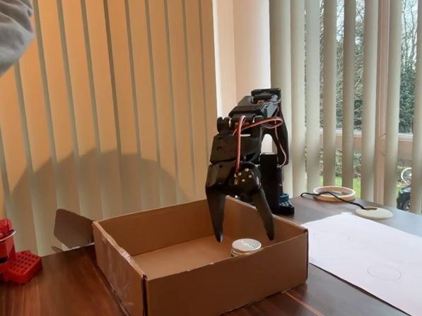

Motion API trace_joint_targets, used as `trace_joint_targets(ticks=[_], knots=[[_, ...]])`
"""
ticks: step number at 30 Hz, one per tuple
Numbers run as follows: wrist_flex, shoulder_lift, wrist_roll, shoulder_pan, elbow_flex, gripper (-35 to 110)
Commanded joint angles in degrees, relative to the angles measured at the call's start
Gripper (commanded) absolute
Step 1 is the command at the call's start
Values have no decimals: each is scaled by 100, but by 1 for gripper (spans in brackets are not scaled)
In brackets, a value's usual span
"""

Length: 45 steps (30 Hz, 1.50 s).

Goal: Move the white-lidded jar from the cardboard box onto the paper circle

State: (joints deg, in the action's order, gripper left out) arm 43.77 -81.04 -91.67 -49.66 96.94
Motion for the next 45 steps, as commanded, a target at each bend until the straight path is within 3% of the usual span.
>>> trace_joint_targets(ticks=[1,22,45], knots=[[-70,35,-149,-35,-457,42],[-202,475,-483,-44,-545,42],[615,668,-1072,-26,-554,42]])
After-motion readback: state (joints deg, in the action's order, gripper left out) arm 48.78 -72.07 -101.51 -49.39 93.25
